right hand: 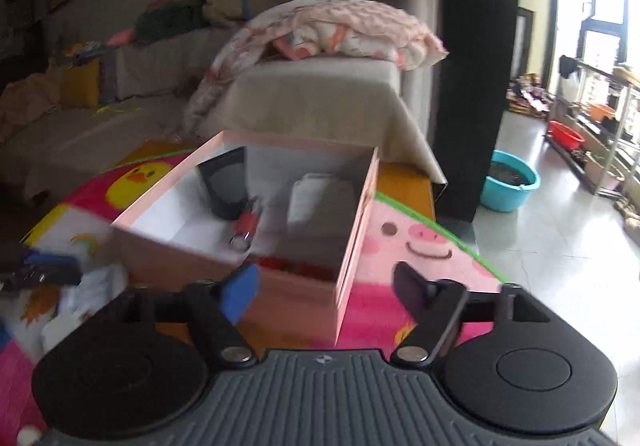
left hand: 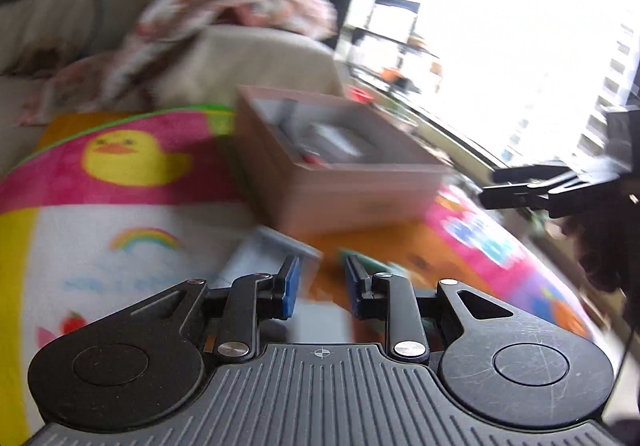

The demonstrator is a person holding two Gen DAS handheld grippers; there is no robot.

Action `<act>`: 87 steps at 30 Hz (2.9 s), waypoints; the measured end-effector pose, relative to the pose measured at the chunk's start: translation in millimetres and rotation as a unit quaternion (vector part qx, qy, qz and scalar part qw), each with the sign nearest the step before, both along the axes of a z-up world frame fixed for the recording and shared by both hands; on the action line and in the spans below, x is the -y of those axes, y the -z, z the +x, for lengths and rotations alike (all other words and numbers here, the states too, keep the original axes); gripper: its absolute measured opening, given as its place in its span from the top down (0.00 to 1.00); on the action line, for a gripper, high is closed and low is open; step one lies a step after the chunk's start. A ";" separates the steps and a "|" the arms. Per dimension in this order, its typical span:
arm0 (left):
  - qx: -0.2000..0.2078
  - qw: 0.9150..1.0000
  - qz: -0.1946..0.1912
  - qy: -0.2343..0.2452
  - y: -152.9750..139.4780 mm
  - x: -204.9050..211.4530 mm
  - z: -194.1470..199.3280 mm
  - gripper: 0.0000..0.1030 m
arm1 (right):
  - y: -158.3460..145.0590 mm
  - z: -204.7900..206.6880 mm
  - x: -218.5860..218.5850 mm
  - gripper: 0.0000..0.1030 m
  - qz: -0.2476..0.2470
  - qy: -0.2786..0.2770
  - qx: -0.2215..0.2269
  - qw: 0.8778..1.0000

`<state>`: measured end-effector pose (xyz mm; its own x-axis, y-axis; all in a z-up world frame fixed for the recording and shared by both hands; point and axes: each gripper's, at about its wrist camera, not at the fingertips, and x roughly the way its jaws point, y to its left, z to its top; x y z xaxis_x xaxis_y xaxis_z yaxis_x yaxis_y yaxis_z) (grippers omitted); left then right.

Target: Organize rigid objects

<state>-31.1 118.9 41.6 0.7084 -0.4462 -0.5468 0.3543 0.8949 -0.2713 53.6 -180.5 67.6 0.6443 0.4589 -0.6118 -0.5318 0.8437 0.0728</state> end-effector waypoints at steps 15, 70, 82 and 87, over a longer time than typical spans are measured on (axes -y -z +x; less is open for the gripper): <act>0.005 0.970 0.136 0.203 -0.6 83.9 -81.7 0.73 | 49.5 -117.8 -32.5 0.09 -0.097 -0.163 -0.041 0.981; -0.008 0.994 0.076 -0.081 27.3 49.0 -30.1 0.56 | 56.6 -127.5 -15.5 0.04 -0.091 -0.127 -0.028 0.987; -0.015 0.994 0.066 -0.091 27.4 54.8 -10.9 0.54 | 60.3 -81.9 -6.4 0.09 -0.025 0.010 -0.051 0.998; -0.010 0.993 0.082 -0.089 28.4 57.2 -9.5 0.54 | 63.4 -68.5 -28.9 0.18 -0.042 0.021 -0.025 0.999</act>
